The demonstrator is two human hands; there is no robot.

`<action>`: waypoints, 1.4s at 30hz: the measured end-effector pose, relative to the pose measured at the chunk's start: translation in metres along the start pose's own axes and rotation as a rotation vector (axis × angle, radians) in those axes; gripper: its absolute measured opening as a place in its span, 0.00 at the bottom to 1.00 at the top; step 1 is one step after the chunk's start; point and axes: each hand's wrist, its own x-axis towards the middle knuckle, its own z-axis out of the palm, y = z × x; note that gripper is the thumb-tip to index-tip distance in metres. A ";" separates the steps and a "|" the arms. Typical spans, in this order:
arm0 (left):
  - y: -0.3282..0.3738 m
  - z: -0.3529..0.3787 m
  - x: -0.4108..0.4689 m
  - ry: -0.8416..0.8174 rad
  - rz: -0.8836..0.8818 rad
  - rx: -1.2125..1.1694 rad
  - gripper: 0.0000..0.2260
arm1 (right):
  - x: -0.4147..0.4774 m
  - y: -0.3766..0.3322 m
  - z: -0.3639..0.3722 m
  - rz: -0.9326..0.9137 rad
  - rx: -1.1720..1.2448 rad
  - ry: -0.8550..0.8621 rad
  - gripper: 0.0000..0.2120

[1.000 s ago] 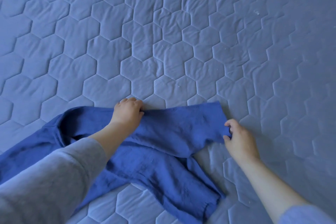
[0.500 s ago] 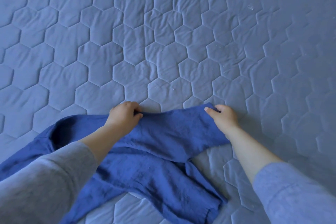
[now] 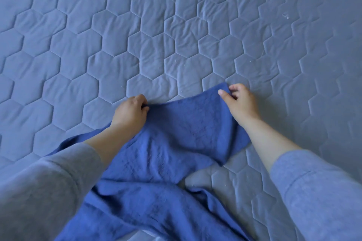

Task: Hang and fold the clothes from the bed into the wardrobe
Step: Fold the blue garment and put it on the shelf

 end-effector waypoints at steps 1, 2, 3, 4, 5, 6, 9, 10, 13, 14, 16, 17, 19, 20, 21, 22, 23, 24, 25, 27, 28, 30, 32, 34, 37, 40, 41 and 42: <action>0.001 0.001 0.001 -0.020 0.006 0.008 0.06 | -0.002 0.006 0.001 0.044 -0.011 -0.037 0.19; 0.002 0.002 0.002 -0.034 0.011 0.015 0.07 | -0.005 0.013 0.001 0.071 -0.027 -0.052 0.20; 0.005 0.003 0.003 -0.044 0.018 0.022 0.08 | -0.010 0.022 -0.001 0.083 -0.042 -0.044 0.19; 0.009 0.003 0.004 -0.055 0.030 0.026 0.09 | -0.016 0.031 -0.005 0.095 -0.054 -0.024 0.17; 0.014 0.004 0.005 -0.066 0.049 0.026 0.10 | -0.023 0.041 -0.011 0.113 -0.064 -0.004 0.15; 0.020 0.005 0.006 -0.078 0.070 0.020 0.11 | -0.030 0.050 -0.017 0.142 -0.074 0.005 0.14; 0.050 0.010 0.014 -0.142 0.122 -0.011 0.12 | -0.053 0.077 -0.030 0.224 -0.114 -0.042 0.19; 0.063 0.014 0.018 -0.166 0.139 -0.024 0.13 | -0.061 0.084 -0.032 0.253 -0.092 -0.071 0.21; 0.103 0.027 0.029 -0.215 0.162 -0.091 0.13 | -0.072 0.096 -0.031 0.292 -0.026 -0.128 0.19; 0.116 0.031 0.034 -0.231 0.152 -0.121 0.13 | -0.073 0.097 -0.031 0.276 -0.034 -0.145 0.19; 0.141 0.038 0.045 -0.258 0.127 -0.181 0.12 | -0.072 0.096 -0.030 0.288 0.066 -0.133 0.17; 0.153 0.039 0.051 -0.258 0.122 -0.204 0.10 | -0.072 0.096 -0.032 0.311 0.174 -0.108 0.16; 0.173 0.039 0.065 -0.227 0.122 -0.253 0.04 | -0.072 0.094 -0.038 0.343 0.385 -0.019 0.13; 0.181 0.037 0.071 -0.200 0.126 -0.286 0.03 | -0.072 0.093 -0.044 0.334 0.452 0.042 0.12; 0.187 0.035 0.075 -0.172 0.127 -0.313 0.04 | -0.072 0.094 -0.051 0.308 0.483 0.102 0.10; 0.191 0.034 0.079 -0.148 0.127 -0.326 0.05 | -0.072 0.095 -0.056 0.278 0.500 0.150 0.09; 0.193 0.033 0.081 -0.131 0.131 -0.323 0.06 | -0.073 0.095 -0.061 0.250 0.498 0.171 0.10; 0.194 0.033 0.082 -0.118 0.134 -0.306 0.05 | -0.073 0.095 -0.063 0.230 0.483 0.170 0.10; 0.193 0.034 0.084 -0.106 0.135 -0.284 0.05 | -0.073 0.095 -0.063 0.220 0.466 0.160 0.10; 0.189 0.037 0.087 -0.079 0.122 -0.261 0.03 | -0.070 0.093 -0.058 0.226 0.447 0.132 0.08; 0.188 0.040 0.089 -0.070 0.120 -0.259 0.01 | -0.067 0.093 -0.055 0.234 0.425 0.121 0.07; 0.187 0.045 0.092 -0.076 0.132 -0.232 0.01 | -0.060 0.096 -0.050 0.255 0.358 0.110 0.07; 0.188 0.050 0.093 -0.090 0.157 -0.187 0.04 | -0.055 0.099 -0.046 0.289 0.311 0.127 0.09; 0.189 0.054 0.092 -0.088 0.169 -0.153 0.05 | -0.053 0.101 -0.041 0.324 0.265 0.154 0.10; 0.188 0.056 0.087 -0.043 0.174 -0.157 0.04 | -0.053 0.100 -0.039 0.348 0.233 0.167 0.06; 0.184 0.049 0.068 0.034 0.239 -0.169 0.12 | -0.064 0.097 -0.040 0.333 0.214 0.215 0.05; 0.181 0.045 0.057 0.059 0.284 -0.158 0.13 | -0.069 0.096 -0.042 0.328 0.202 0.241 0.06; 0.177 0.042 0.044 0.078 0.335 -0.149 0.12 | -0.077 0.095 -0.043 0.326 0.199 0.257 0.07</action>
